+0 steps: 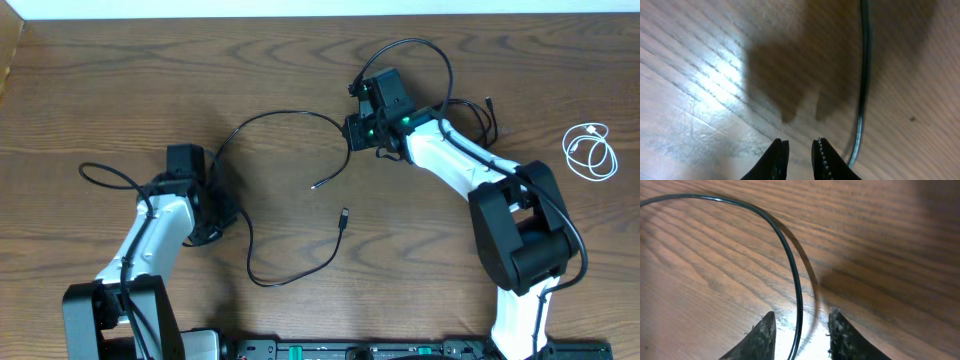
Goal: Untangle cables
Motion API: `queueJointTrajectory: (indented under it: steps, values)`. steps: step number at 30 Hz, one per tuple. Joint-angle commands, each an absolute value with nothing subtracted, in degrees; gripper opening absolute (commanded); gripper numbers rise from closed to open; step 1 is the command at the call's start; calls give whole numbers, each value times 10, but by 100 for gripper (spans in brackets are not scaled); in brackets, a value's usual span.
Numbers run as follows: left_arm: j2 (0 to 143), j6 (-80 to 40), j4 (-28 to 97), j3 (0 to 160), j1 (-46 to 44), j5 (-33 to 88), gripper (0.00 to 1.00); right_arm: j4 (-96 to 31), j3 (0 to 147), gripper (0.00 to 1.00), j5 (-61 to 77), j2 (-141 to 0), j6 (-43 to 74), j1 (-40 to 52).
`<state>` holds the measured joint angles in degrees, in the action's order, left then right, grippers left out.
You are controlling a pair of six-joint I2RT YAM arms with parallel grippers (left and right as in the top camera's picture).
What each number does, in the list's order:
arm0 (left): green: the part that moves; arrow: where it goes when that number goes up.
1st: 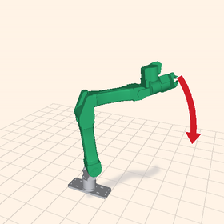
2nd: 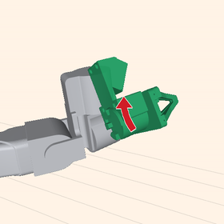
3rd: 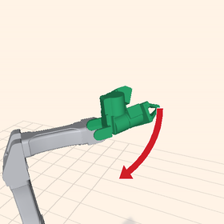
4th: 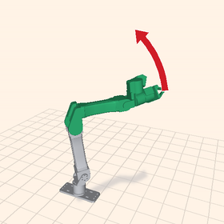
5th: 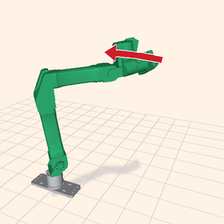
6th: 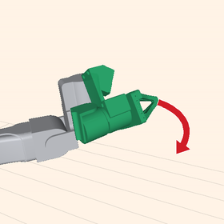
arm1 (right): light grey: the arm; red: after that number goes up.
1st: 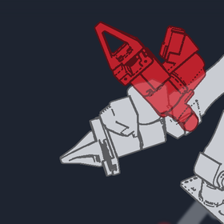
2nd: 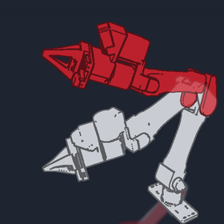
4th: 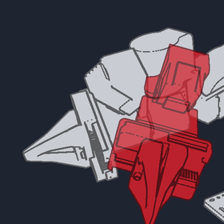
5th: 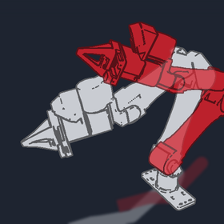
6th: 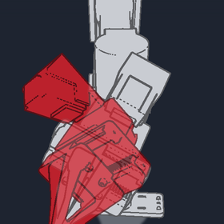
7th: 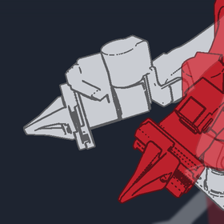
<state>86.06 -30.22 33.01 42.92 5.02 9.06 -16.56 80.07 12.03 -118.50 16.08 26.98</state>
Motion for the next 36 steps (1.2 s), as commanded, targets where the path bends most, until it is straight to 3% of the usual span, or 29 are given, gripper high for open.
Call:
queueJointTrajectory:
  steps: [1,6,13,15,25,36]
  values:
    - [861,-318,294,406,47,96,21,-159,798,26,122,-1216,186,287]
    - [862,-334,192,381,47,129,21,-168,798,12,167,-1239,186,305]
    - [867,-367,101,370,47,128,21,-189,798,7,203,-1246,156,356]
    - [878,-367,79,370,47,128,21,-189,798,1,203,-1246,155,371]
    - [954,-390,-14,370,47,127,21,-191,798,1,242,-1245,141,424]
    - [937,-380,-36,389,54,178,21,-205,798,1,301,-1202,110,426]
